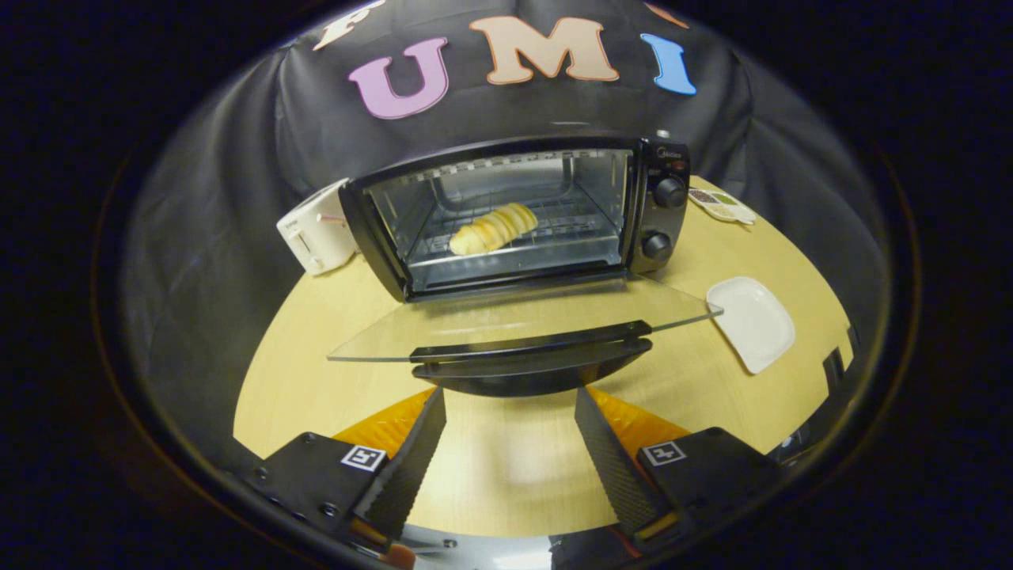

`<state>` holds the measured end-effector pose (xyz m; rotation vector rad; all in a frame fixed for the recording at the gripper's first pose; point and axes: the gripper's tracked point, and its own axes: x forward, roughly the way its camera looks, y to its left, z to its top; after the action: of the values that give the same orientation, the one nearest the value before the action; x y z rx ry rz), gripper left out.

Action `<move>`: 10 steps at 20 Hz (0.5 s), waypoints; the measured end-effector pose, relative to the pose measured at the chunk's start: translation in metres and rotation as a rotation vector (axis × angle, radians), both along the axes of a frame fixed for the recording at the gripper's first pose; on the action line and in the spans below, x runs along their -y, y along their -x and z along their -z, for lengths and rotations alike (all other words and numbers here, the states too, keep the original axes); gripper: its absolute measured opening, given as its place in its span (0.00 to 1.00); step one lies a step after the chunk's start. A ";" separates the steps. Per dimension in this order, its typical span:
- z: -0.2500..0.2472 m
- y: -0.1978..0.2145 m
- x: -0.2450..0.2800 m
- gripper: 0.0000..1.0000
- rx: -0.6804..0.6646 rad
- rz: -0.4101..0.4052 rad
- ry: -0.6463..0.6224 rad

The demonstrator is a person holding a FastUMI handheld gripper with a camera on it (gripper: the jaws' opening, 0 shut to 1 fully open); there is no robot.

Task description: Open the toaster oven, put the food inside, and close the toaster oven door.

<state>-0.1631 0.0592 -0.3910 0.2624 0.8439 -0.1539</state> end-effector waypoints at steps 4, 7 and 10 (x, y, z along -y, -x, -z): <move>-0.020 -0.031 0.009 1.00 0.061 0.018 0.014; -0.034 -0.051 0.014 1.00 0.103 0.027 0.022; -0.045 -0.065 0.020 1.00 0.130 0.039 0.033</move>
<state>-0.0984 0.0395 -0.3457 0.2549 0.7075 -0.1850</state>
